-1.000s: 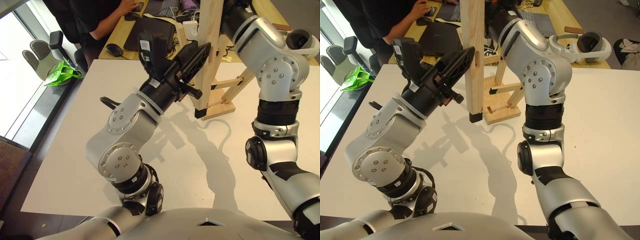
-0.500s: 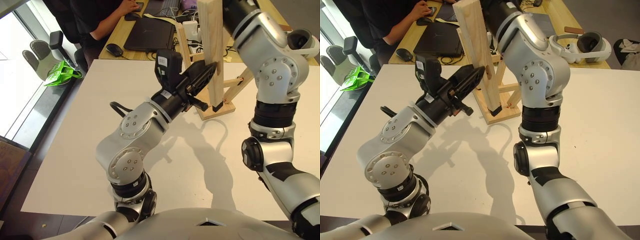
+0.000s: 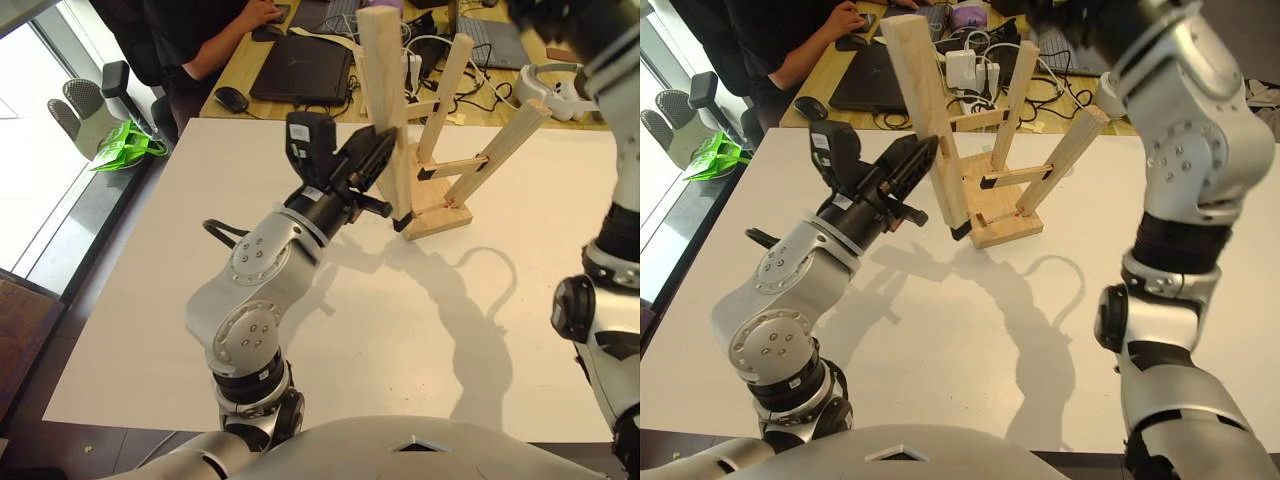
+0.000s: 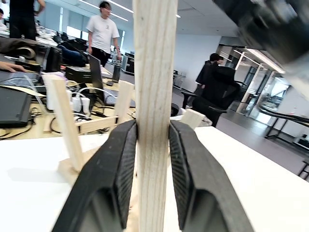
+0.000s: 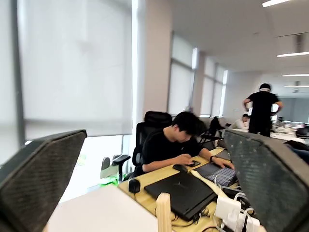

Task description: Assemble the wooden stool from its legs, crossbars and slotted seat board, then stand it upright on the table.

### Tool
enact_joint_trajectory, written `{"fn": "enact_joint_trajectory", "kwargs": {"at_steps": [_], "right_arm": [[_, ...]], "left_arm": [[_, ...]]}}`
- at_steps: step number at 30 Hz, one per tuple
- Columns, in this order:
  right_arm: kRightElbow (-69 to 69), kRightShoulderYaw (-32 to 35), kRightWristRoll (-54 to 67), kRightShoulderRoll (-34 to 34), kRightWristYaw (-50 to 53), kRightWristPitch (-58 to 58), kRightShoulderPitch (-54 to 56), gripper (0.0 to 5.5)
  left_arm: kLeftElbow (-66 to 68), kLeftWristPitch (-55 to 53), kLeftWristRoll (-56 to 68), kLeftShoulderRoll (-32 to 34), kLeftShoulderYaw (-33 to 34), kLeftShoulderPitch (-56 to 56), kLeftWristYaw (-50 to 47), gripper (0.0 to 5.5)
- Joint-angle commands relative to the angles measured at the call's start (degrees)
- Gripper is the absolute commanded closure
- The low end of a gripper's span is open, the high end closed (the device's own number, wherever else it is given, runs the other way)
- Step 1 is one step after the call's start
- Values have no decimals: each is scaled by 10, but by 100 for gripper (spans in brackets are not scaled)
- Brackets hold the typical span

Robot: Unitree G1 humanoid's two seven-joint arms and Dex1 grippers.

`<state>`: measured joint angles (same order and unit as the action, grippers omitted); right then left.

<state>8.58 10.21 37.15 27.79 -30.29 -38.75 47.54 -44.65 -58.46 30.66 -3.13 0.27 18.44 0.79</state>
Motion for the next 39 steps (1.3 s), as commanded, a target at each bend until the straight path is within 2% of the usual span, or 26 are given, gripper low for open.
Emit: {"fn": "enact_joint_trajectory", "kwargs": {"at_steps": [1, 5, 12, 15, 21, 29, 36, 39], "right_arm": [[126, 20, 108, 52, -43, -102, -74, 13], [211, 15, 177, 54, -30, -148, -133, 13], [282, -110, 68, 46, 18, -106, -253, 13], [269, -145, 1, 44, 29, -72, -261, 13], [229, -148, -44, 2, 59, -39, -261, 13], [104, -204, -83, -128, 82, 10, -236, 13], [38, -222, -147, -145, 74, 53, -202, 13], [33, -214, -150, -148, 63, 60, -196, 77]], "left_arm": [[-1, 16, -10, 25, 53, -1, -16, 457], [23, 27, -5, 34, 79, 42, -22, 457], [36, 18, 5, 47, 78, 60, -17, 457], [40, 18, 6, 53, 72, 59, -17, 457], [38, 19, 11, 50, 54, 59, -19, 457], [58, 33, 10, 41, 17, 65, -8, 457], [55, 37, 10, 43, 10, 57, -4, 457], [53, 39, 8, 43, 6, 53, -5, 457]]}}
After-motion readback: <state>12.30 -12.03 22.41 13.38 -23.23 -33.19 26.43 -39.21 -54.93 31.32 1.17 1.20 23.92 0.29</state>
